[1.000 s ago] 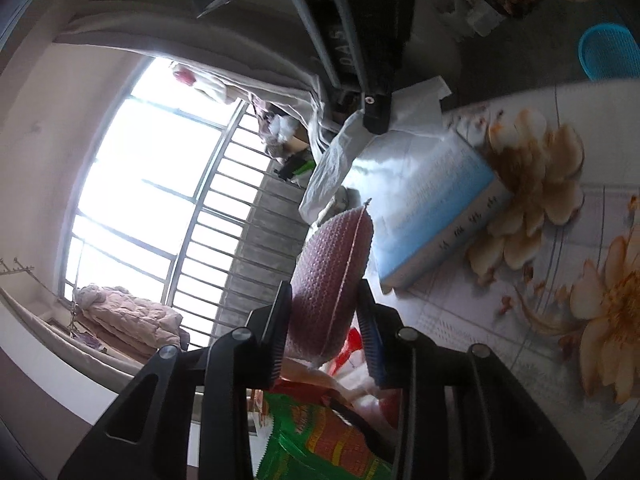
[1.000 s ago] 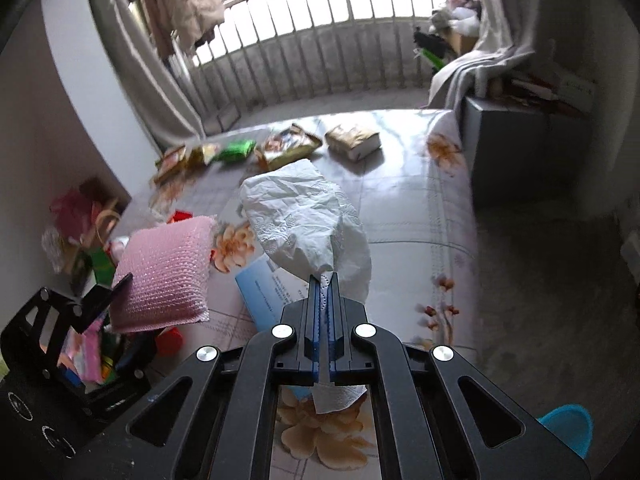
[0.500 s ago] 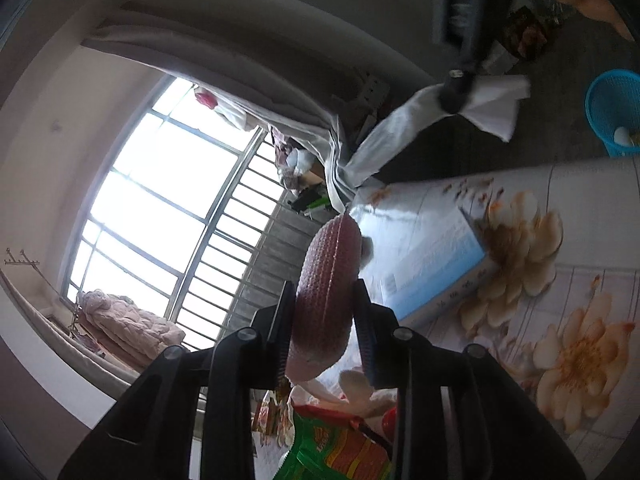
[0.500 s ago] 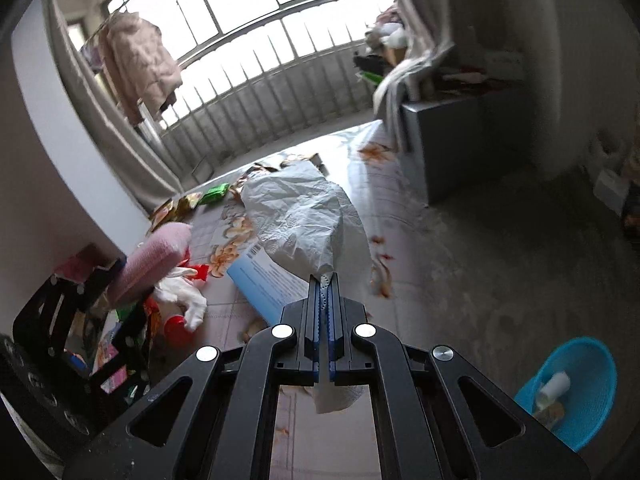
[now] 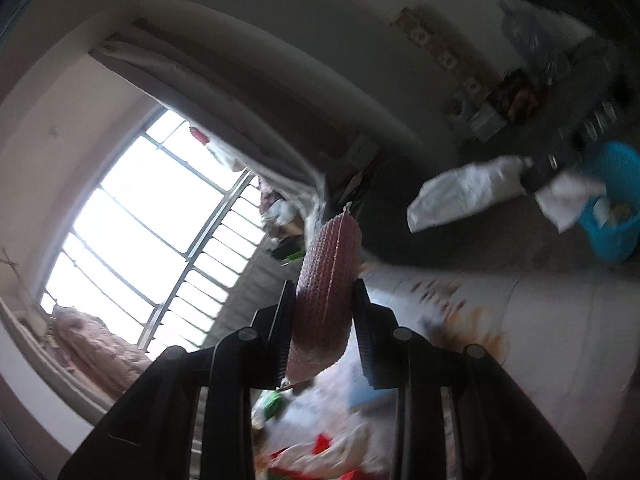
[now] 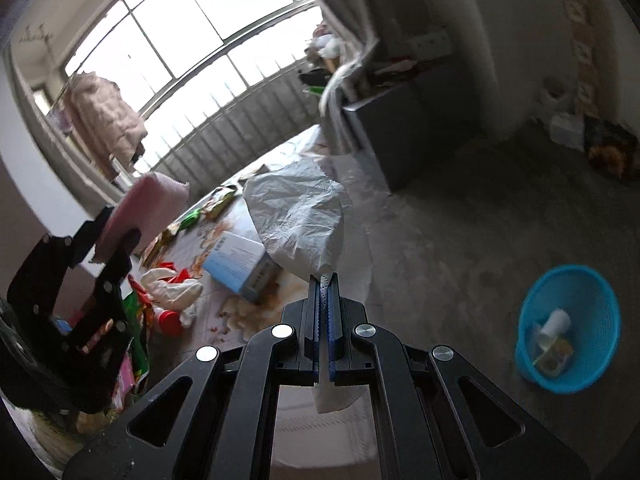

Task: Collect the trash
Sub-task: 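Carry tissue and pink pad to the blue wastebasket and open both tools over it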

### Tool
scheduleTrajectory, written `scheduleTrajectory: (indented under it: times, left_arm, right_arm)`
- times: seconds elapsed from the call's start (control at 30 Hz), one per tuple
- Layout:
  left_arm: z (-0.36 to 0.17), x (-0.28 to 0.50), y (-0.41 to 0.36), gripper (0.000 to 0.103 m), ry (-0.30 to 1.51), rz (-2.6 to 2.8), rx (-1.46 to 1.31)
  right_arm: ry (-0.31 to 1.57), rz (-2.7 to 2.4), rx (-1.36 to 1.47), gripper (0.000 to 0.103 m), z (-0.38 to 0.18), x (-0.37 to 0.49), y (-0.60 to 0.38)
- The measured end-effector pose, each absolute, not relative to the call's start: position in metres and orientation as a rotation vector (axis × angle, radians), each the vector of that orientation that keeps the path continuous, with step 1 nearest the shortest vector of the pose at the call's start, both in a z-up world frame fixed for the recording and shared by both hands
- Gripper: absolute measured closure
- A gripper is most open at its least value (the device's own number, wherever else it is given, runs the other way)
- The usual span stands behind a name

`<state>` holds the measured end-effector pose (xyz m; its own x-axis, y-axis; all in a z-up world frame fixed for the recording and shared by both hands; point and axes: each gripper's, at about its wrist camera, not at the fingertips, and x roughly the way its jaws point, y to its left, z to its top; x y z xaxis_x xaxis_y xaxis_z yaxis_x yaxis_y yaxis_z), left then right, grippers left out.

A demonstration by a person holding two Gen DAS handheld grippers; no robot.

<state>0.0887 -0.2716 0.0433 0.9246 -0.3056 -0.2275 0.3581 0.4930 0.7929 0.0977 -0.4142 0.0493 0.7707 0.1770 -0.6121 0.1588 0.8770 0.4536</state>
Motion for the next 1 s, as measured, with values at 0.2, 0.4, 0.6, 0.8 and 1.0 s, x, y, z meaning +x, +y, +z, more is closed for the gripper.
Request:
scheduleTrajectory:
  times: [0.2,0.4,0.6,0.8,1.0]
  left_arm:
    - [0.058,0.087,-0.318,0.076,0.205,-0.646,0.812]
    - [0.061,0.099,-0.388,0.076,0.467,-0.930,0.659]
    - [0.028,0.133,-0.484,0.076,0.903,-1.204,0.399]
    - [-0.039,0.138,-0.583,0.075,1.126,-1.183,0.411]
    - [-0.089,0.130,-0.640,0.047,1.151,-1.133,0.491]
  right_arm:
    - [0.684,-0.113,0.628,0.101,0.026,0.055,-0.451]
    - [0.671,-0.299,0.794,0.101,-0.006,0.010,-0.503]
    - [0.625,-0.441,1.065,0.101,-0.058,-0.028,-0.564]
    - [0.634,-0.516,1.232,0.100,-0.112,-0.034,-0.619]
    - [0.639,-0.575,1.331,0.065,-0.164,-0.025,-0.666]
